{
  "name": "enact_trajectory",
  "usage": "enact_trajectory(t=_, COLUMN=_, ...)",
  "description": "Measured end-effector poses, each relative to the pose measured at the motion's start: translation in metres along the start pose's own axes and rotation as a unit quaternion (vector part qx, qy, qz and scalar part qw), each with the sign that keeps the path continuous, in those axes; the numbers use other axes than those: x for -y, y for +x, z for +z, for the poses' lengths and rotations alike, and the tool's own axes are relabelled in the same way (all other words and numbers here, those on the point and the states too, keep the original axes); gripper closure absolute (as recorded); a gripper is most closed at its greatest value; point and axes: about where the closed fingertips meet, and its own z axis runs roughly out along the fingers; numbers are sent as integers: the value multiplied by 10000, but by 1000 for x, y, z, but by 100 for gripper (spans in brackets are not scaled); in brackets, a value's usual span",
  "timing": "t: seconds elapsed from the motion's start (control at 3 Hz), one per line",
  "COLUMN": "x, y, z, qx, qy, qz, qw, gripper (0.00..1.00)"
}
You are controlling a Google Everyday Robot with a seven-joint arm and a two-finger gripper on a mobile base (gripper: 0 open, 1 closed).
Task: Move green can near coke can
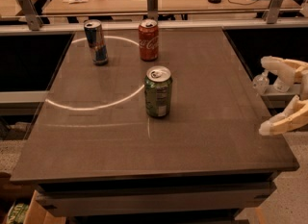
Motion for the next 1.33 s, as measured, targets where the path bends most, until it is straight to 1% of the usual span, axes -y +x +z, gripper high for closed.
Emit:
enact_trajectory(t=0.33, x=-12, y=-24, z=13, qx=415, qy=-239, qz=90, qw=9988, gripper=0)
enact_trajectory(t=0.67, x=-14, y=-26, z=15, qx=362, qy=-263, qz=86, qw=9990, gripper=0)
enact_trajectory(t=1.0, x=-18, y=-24, z=26, qx=389, qy=-153, qz=154, qw=9990, gripper=0)
enact_trajectory(t=1.33, x=-21, y=-24, z=53, qx=634, qy=-111, qz=167, qw=9978, gripper=0)
